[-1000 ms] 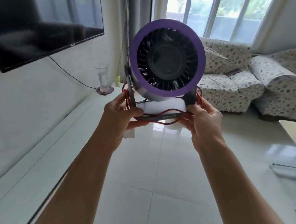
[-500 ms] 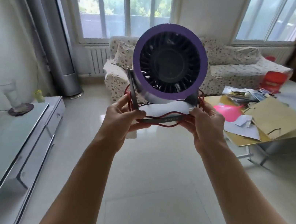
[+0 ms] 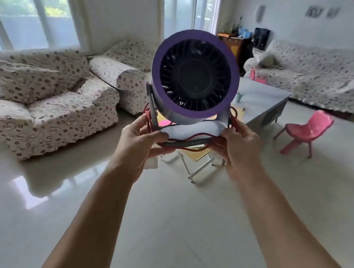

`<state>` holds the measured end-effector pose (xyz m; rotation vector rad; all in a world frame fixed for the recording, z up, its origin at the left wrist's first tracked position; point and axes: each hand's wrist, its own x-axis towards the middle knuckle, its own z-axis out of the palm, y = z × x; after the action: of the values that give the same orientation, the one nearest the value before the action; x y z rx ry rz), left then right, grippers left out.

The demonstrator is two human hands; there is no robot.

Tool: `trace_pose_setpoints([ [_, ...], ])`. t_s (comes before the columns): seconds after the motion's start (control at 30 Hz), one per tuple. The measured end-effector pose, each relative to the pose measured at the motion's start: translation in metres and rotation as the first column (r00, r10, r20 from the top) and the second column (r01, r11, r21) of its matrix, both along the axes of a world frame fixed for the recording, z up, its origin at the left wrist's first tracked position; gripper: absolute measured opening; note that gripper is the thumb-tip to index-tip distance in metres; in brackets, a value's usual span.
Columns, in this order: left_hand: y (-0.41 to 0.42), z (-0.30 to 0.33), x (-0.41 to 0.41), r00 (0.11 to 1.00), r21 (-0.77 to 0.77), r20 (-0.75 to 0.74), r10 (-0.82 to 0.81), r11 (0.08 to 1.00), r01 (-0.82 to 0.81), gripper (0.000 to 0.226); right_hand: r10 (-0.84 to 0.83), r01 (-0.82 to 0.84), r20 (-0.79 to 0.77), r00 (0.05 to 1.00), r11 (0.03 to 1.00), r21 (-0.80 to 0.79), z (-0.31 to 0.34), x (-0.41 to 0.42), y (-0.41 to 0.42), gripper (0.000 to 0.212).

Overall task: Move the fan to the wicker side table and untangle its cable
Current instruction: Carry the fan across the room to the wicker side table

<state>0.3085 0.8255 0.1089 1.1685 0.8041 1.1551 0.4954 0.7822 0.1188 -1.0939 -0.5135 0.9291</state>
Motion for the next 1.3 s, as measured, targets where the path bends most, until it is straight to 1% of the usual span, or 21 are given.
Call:
trace_pose_setpoints([
  [0.17, 0.062, 0.007, 0.075, 0.987, -0.018, 0.037, -0.159, 0.987, 0.159, 0.045, -0.182, 0.182, -0.016, 0.983, 0.983, -0.018, 0.001, 0.068, 0.041, 0.037],
  [0.3, 0.099, 0.01, 0.134, 0.96, 0.002, 0.006, -0.281, 0.96, 0.281, 0.045, -0.303, 0.303, 0.005, 0.953, 0.953, -0.005, 0.002, 0.113, 0.057, 0.037],
  [0.37, 0.115, 0.009, 0.165, 0.941, 0.011, -0.02, -0.338, 0.941, 0.338, 0.042, -0.354, 0.354, -0.01, 0.935, 0.935, 0.006, 0.002, 0.137, 0.062, 0.037],
  [0.47, 0.134, 0.005, 0.213, 0.911, 0.046, -0.056, -0.408, 0.911, 0.411, 0.039, -0.426, 0.427, -0.021, 0.904, 0.904, 0.016, 0.0, 0.176, 0.066, 0.037],
  [0.57, 0.148, 0.001, 0.266, 0.881, 0.058, -0.068, -0.469, 0.879, 0.473, 0.038, -0.488, 0.487, 0.003, 0.873, 0.873, 0.016, -0.004, 0.219, 0.07, 0.039],
  [0.73, 0.166, -0.002, 0.362, 0.852, 0.046, -0.039, -0.522, 0.851, 0.523, 0.041, -0.536, 0.536, 0.041, 0.843, 0.844, 0.01, -0.006, 0.305, 0.077, 0.034],
  [0.97, 0.193, -0.007, 0.513, 0.84, 0.036, 0.014, -0.543, 0.839, 0.542, 0.043, -0.569, 0.57, 0.098, 0.817, 0.821, 0.018, 0.0, 0.45, 0.093, 0.036],
  [1.1, 0.21, -0.011, 0.593, 0.823, 0.032, 0.052, -0.566, 0.825, 0.565, 0.044, -0.568, 0.569, 0.098, 0.817, 0.822, 0.025, 0.001, 0.528, 0.106, 0.037],
  [1.3, 0.237, -0.011, 0.687, 0.801, 0.017, 0.045, -0.596, 0.803, 0.596, 0.045, -0.591, 0.592, 0.084, 0.802, 0.806, 0.01, -0.005, 0.622, 0.131, 0.036],
])
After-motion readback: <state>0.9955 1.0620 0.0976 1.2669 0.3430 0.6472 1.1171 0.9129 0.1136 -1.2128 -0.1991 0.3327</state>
